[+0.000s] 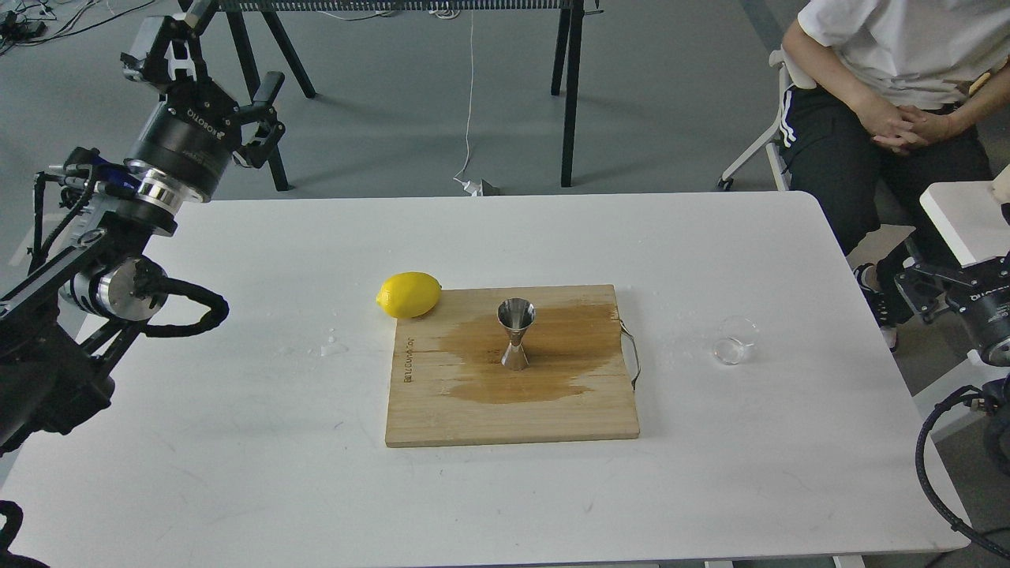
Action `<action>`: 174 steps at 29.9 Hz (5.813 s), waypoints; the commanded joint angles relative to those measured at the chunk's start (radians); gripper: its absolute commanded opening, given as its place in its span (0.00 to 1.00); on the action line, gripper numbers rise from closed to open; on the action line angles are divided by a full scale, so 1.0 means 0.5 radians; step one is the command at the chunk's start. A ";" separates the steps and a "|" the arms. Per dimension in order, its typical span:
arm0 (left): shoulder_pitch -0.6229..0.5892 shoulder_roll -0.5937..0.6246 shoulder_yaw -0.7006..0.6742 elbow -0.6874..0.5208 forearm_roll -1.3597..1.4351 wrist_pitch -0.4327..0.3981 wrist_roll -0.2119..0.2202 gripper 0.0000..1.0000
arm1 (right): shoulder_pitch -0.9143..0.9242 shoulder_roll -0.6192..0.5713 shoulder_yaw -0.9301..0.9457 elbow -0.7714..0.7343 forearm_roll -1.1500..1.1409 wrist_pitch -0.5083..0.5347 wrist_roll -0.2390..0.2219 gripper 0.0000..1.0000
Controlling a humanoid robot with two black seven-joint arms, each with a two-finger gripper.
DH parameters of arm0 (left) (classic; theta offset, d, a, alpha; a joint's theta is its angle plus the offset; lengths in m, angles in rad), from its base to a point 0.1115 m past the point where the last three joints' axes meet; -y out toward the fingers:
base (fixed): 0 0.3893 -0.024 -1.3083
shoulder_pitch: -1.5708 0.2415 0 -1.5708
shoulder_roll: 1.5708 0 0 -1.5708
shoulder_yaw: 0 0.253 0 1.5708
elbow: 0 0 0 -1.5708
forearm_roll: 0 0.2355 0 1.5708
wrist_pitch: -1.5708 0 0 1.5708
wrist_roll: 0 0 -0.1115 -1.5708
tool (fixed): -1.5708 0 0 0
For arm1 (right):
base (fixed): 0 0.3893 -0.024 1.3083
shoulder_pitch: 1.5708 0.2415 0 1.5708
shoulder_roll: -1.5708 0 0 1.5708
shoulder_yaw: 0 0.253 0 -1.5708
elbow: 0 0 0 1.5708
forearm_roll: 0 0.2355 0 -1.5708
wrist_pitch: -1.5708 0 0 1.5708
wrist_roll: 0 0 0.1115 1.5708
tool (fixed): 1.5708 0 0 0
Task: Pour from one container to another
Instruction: 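Raise and withdraw the left gripper away from the jigger, then move the right gripper to the small clear glass cup and grasp it, then lift the clear glass cup and bring it above the jigger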
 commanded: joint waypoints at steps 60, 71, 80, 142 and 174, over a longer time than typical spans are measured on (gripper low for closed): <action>0.027 -0.103 0.037 0.207 -0.589 -0.248 0.066 1.00 | -0.171 0.669 -0.035 0.210 0.342 -0.799 -0.290 1.00; 0.042 -0.112 0.037 0.210 -0.589 -0.251 0.072 1.00 | -0.030 0.755 -0.044 -0.023 0.342 -0.787 -0.324 0.99; 0.042 -0.103 0.050 0.213 -0.586 -0.279 0.069 1.00 | 0.022 0.853 -0.050 -0.125 0.339 -0.744 -0.327 0.99; 0.039 -0.118 0.047 0.213 -0.574 -0.266 0.051 1.00 | 0.200 0.868 -0.044 0.237 0.064 -0.787 -0.318 0.39; 0.045 -0.106 0.047 0.213 -0.574 -0.263 0.038 1.00 | 0.651 1.061 -0.627 0.612 -0.756 -1.490 -0.324 0.39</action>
